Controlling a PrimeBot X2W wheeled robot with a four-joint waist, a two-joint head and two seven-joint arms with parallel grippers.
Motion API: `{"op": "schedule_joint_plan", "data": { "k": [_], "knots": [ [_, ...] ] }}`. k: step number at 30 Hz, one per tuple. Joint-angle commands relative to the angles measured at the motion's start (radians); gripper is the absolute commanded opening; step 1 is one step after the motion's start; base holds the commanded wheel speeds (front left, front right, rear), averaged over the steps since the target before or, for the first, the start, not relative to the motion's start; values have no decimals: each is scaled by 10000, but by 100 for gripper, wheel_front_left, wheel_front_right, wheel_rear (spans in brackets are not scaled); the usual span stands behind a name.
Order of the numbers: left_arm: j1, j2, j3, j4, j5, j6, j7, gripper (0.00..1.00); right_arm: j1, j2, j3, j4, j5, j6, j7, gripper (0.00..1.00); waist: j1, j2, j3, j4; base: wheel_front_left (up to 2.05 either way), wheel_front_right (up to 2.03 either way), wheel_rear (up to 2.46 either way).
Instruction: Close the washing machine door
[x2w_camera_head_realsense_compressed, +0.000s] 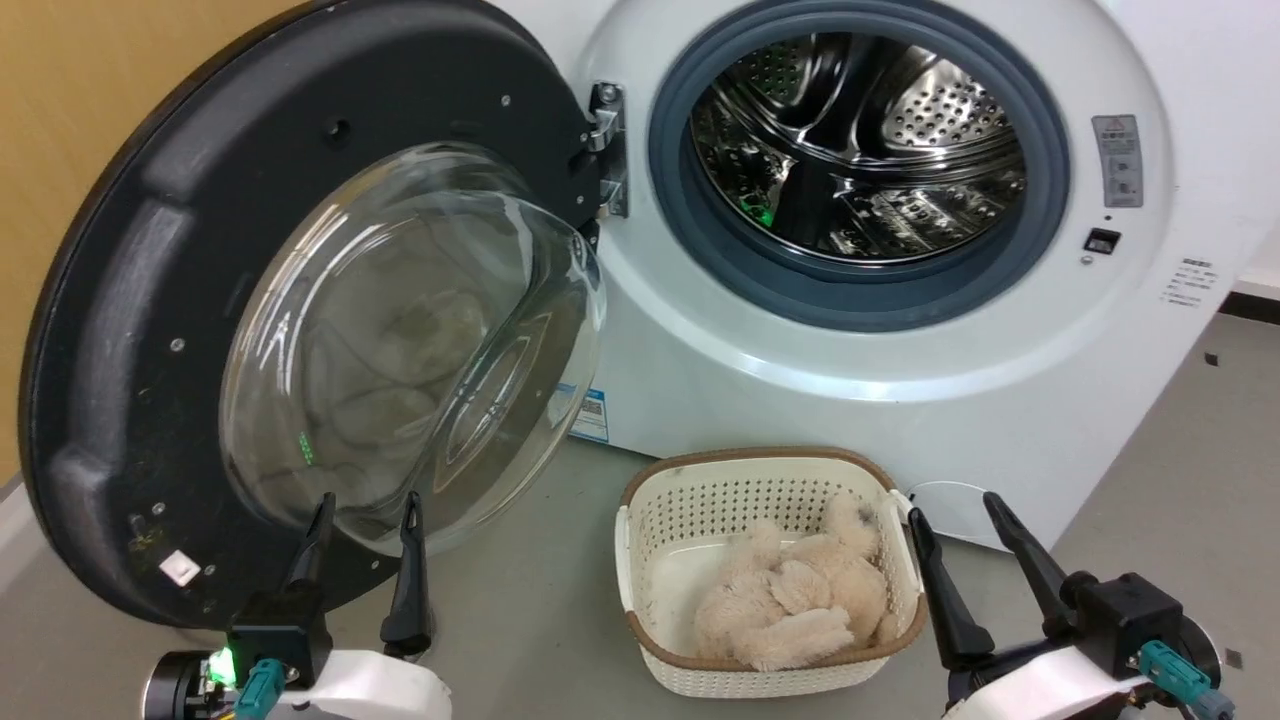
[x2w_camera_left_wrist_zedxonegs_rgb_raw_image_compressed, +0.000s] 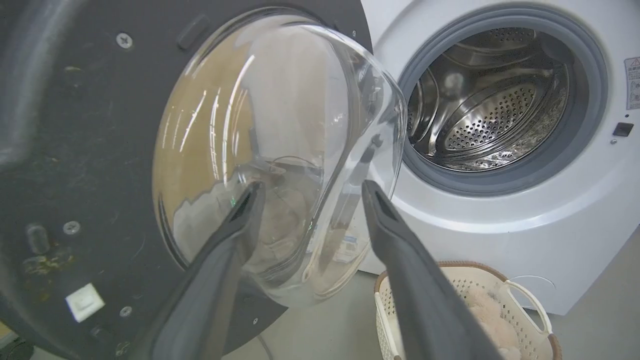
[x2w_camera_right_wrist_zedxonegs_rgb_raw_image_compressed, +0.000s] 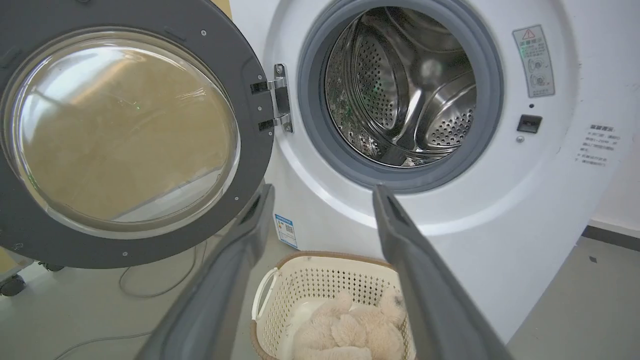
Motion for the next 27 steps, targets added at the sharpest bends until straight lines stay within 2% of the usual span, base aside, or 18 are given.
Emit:
{"op": "schedule_joint_plan", "data": {
  "k": [1,27],
  "knots": [
    [132,-1,32,-68,-38,49,-116,100,-30,-82,75,65,108,37,-115,100,0,-1,22,90,0,0,0],
    [411,-2,149,-367,-306,289,-701,100,-387,-382,861,574,863,53,-700,100,0,-1,85,1301,0,0,0]
  ]
}}
